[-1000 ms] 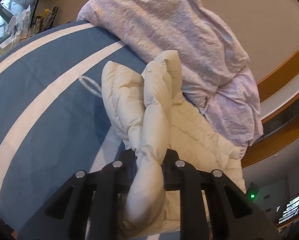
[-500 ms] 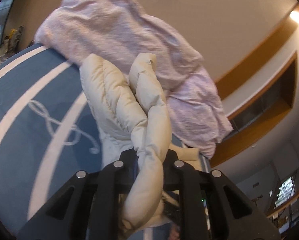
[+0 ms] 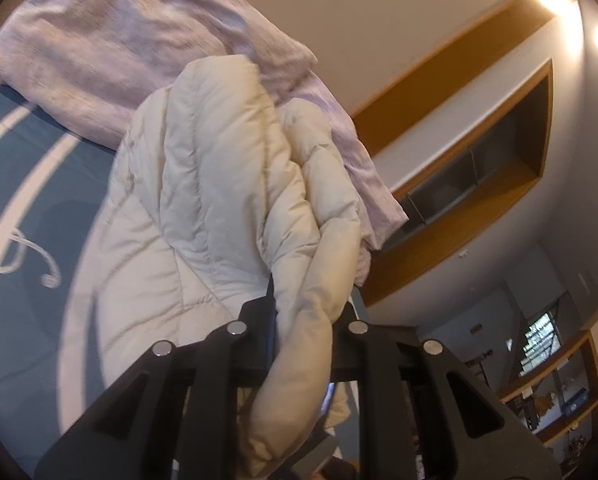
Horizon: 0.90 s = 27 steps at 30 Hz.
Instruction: Fold large clothes
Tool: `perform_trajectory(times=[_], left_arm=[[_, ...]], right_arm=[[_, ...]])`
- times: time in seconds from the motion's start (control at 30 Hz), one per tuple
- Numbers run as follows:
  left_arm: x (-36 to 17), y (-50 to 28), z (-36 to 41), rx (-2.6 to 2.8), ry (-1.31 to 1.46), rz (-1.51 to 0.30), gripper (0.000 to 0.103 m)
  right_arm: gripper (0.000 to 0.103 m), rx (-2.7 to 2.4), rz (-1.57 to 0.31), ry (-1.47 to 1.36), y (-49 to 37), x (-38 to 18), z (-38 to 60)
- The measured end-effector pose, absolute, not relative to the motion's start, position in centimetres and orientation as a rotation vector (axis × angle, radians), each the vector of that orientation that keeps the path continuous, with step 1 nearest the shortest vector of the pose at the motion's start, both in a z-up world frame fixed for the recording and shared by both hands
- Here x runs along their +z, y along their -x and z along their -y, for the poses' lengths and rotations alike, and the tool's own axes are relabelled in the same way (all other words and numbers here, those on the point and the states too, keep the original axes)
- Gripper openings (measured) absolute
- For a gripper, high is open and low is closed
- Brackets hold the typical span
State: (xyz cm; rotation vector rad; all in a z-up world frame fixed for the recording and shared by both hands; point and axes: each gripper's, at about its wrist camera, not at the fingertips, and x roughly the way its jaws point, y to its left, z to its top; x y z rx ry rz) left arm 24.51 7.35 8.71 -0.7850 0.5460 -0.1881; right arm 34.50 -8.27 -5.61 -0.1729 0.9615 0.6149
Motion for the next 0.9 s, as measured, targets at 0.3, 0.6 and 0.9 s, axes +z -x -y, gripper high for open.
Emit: perform_trajectory(times=[0.3, 0.6, 0.9], left_arm=[[7.4, -28.5, -3.7, -0.254, 0.791, -0.588, 0.016], [6.2, -29.6, -3.2, -0.267, 0.829, -0.598, 0.016], [4.9, -31.1, -1.2, -0.277, 0.836, -0.631, 0.017]], right_arm=[[0.052, 0.617, -0.962, 0.124, -35.2, -5.7, 9.2], [0.052, 0.625, -0.955, 0.087, -35.9, -5.5, 10.3], [0.052, 0.639, -0.950, 0.054, -36.6, -4.6, 12.9]])
